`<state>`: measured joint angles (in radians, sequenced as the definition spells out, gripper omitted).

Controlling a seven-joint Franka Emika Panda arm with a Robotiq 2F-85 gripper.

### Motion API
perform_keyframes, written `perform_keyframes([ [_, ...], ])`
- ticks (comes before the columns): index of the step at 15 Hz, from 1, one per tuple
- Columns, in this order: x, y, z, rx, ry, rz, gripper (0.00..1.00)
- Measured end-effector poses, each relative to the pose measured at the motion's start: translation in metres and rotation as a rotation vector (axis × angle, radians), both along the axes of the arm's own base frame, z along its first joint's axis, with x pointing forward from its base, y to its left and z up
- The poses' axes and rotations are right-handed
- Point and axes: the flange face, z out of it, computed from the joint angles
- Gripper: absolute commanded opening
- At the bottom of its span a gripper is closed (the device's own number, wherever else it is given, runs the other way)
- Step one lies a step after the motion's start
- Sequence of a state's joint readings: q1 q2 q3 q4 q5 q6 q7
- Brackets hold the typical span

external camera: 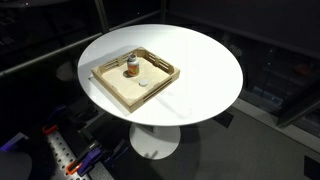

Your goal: Put the lid on the bottle

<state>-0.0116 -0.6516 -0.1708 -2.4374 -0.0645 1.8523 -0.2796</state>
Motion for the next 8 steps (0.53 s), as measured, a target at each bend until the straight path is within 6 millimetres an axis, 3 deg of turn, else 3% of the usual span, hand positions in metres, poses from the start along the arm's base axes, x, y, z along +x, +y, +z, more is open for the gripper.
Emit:
perform_keyframes([
  [8, 0.058, 0.036, -0.065, -0.014, 0.055, 0.147, 1.0],
])
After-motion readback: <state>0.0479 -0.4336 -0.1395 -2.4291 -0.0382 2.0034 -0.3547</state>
